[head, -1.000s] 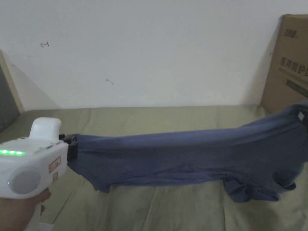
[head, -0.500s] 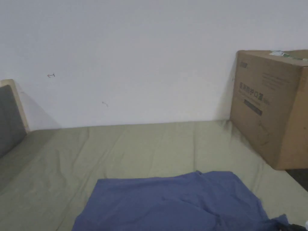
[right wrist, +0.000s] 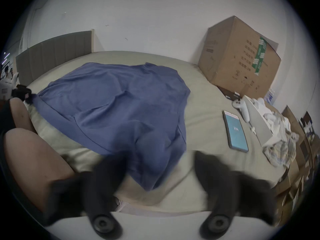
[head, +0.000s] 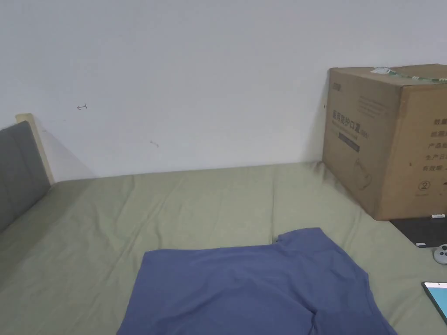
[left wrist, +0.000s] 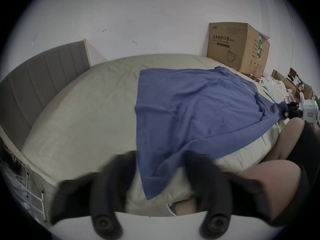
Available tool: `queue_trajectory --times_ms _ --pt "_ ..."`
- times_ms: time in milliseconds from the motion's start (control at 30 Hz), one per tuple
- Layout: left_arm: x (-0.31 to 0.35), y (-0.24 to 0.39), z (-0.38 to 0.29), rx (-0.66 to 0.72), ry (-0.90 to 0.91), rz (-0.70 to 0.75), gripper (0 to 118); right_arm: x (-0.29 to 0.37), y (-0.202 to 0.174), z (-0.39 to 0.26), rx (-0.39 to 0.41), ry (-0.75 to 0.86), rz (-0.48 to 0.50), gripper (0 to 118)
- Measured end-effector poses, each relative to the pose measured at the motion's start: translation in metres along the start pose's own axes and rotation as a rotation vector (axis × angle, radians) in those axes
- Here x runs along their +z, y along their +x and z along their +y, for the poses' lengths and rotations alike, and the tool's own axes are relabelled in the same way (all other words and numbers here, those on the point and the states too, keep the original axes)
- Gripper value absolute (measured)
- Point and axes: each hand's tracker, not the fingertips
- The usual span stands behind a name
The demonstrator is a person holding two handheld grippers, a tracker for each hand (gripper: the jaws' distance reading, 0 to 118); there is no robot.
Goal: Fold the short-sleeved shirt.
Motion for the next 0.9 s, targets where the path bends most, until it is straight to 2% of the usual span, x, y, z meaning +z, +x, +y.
queue_trajectory --times_ms 33,167,267,300,333,367,400,467,533,600,633,667,733,767,833,867,900 --pt "0.005 0.001 0.000 0.008 0.002 0.007 111 -0.003 0.011 -0.007 -0.035 0.021 -0.001 114" --pt "0.048 0.005 -0.004 0.058 0.162 0.007 109 0.048 0.016 -0.019 -0.252 0.201 0.016 112" --pt "0.082 0.014 -0.012 0.121 0.220 0.028 103 0.084 0.007 -0.035 -0.280 0.210 0.038 108" --pt "0.091 0.017 -0.017 0.159 0.246 0.021 93 0.098 -0.005 -0.037 -0.277 0.221 0.034 101" --pt "0.098 0.020 -0.021 0.188 0.257 0.033 45 0.106 -0.012 -0.041 -0.266 0.229 0.011 64" --pt "0.101 0.025 -0.024 0.201 0.268 0.075 4 0.108 -0.018 -0.046 -0.250 0.206 -0.049 17" --pt "0.104 0.028 -0.029 0.199 0.279 0.093 0 0.113 -0.022 -0.052 -0.242 0.186 -0.092 0" --pt "0.098 0.025 -0.032 0.181 0.224 0.012 0 0.118 -0.026 -0.048 -0.315 0.173 0.013 0" --pt "0.078 0.024 -0.035 0.100 0.194 0.057 1 0.114 -0.030 -0.048 -0.279 0.140 -0.030 0" --pt "0.058 0.020 -0.031 0.023 0.145 0.075 1 0.102 -0.025 -0.044 -0.242 0.102 -0.024 0" --pt "0.049 0.020 -0.028 0.016 0.137 0.074 13 0.098 -0.025 -0.040 -0.234 0.094 -0.026 0" --pt "0.039 0.017 -0.026 0.036 0.144 0.064 37 0.095 -0.025 -0.035 -0.235 0.090 -0.015 0" --pt "0.019 0.012 -0.021 0.033 0.069 0.053 100 0.088 -0.027 -0.026 -0.235 0.083 -0.005 0" --pt "0.008 0.011 -0.022 0.022 0.049 0.048 104 0.084 -0.028 -0.020 -0.233 0.081 0.010 0" --pt "-0.005 0.011 -0.024 -0.012 0.032 0.063 97 0.078 -0.031 -0.013 -0.227 0.079 0.025 0" --pt "-0.010 0.011 -0.024 -0.025 -0.007 0.071 92 0.076 -0.033 -0.009 -0.219 0.081 0.028 0" --pt "-0.009 0.012 -0.024 -0.023 -0.027 0.061 76 0.074 -0.035 -0.006 -0.209 0.083 0.031 0"
